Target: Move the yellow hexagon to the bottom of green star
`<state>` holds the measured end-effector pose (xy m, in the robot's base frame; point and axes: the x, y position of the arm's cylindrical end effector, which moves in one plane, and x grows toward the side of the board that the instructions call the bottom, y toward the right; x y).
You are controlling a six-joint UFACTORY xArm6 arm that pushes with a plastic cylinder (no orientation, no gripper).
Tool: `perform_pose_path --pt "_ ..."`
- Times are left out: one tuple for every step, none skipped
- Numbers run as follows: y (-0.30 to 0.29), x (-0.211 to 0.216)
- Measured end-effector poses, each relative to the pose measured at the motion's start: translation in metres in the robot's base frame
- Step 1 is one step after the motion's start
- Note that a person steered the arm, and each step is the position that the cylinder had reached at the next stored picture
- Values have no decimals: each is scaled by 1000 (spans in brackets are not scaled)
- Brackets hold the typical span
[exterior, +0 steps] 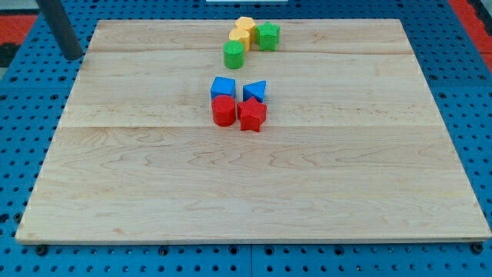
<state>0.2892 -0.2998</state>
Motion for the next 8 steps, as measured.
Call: perform_pose_path --pt "34 -2" --pt "111 -2" --pt "124 -18" --pt "150 -82" --pt "197 -97" --pt "264 -97" --pt "294 -95" --pt "298 -50"
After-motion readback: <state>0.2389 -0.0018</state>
